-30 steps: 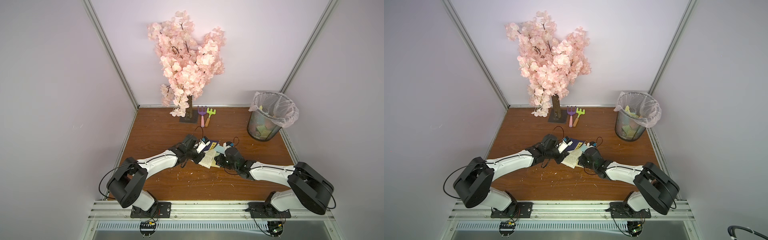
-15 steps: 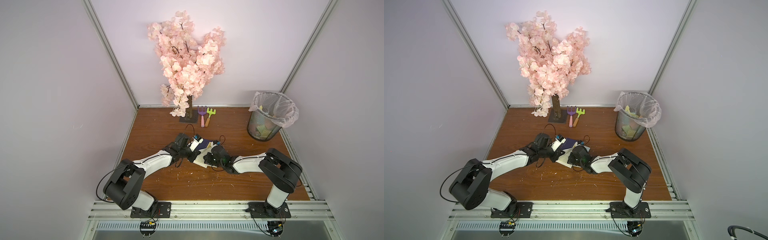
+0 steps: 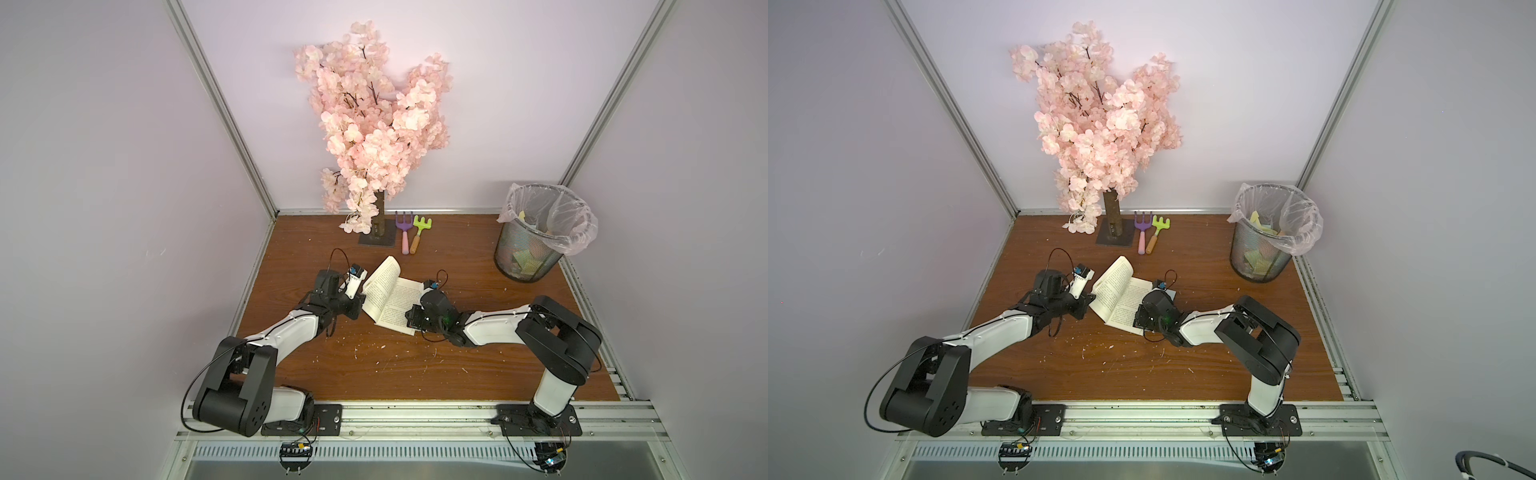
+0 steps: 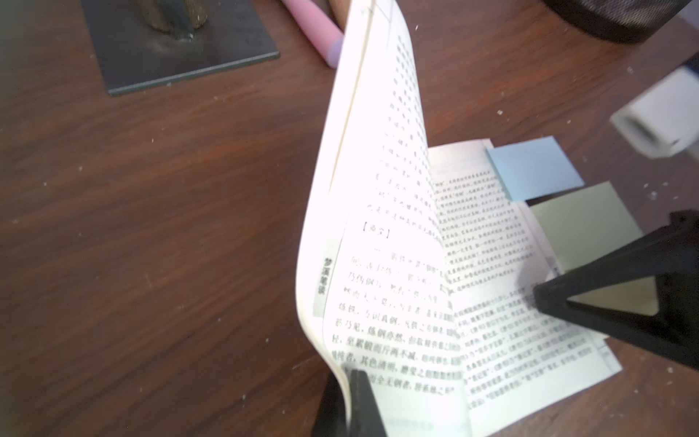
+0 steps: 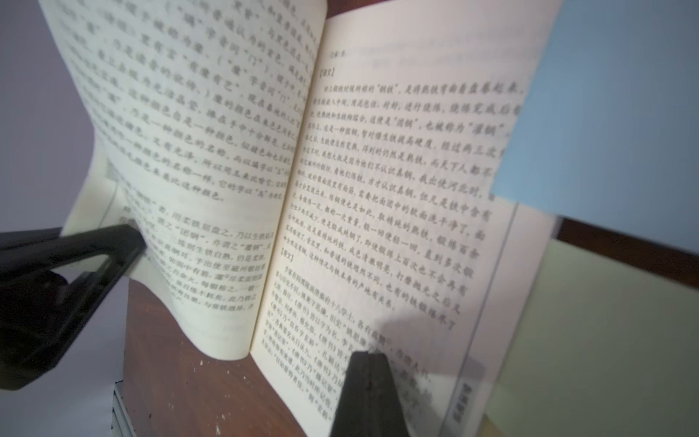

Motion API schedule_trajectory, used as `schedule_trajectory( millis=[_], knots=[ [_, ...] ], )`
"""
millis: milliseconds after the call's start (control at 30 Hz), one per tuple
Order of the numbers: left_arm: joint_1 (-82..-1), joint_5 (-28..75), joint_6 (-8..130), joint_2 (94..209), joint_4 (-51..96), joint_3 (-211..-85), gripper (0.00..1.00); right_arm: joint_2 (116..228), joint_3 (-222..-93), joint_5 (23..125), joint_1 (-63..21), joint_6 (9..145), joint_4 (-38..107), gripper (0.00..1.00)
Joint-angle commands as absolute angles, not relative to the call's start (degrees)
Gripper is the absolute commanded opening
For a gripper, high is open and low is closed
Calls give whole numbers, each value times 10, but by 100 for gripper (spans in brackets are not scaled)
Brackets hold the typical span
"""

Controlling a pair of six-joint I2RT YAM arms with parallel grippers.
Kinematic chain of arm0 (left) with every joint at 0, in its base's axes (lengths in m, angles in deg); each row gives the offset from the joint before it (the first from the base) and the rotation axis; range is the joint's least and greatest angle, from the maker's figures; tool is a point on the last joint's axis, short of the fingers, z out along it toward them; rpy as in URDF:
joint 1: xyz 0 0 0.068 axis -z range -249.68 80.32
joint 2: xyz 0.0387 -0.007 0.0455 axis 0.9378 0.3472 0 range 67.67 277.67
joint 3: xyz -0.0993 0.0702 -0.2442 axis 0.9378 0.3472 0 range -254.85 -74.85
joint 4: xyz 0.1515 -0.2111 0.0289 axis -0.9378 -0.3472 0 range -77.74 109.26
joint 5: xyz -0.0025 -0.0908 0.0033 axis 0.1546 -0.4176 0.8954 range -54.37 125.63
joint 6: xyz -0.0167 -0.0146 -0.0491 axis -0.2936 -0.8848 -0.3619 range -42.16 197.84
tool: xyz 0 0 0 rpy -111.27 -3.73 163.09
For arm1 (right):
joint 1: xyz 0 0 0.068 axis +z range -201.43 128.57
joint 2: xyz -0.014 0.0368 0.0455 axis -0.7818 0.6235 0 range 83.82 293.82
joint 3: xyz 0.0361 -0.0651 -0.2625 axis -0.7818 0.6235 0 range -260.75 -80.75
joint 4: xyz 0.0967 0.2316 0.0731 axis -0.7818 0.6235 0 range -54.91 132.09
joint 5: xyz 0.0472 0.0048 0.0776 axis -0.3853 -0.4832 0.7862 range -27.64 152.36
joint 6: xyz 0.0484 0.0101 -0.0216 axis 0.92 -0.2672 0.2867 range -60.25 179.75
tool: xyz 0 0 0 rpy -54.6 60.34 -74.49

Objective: Peel off the used sticky note
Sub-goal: Open the book at the center of the board.

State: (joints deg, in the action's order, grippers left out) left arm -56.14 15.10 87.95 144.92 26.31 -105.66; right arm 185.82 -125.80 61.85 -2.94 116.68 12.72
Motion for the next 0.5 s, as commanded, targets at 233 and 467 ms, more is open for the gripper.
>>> schedule_trajectory(
  millis=[233,467],
  knots=[
    [-567,177,890,1443,249,-1035,2,1790,-1317,631,-38,1103,215,9],
    [-567,188,883,1435,239,-1038,2,1723,-1280,671,-80,1099,234,19]
  ],
)
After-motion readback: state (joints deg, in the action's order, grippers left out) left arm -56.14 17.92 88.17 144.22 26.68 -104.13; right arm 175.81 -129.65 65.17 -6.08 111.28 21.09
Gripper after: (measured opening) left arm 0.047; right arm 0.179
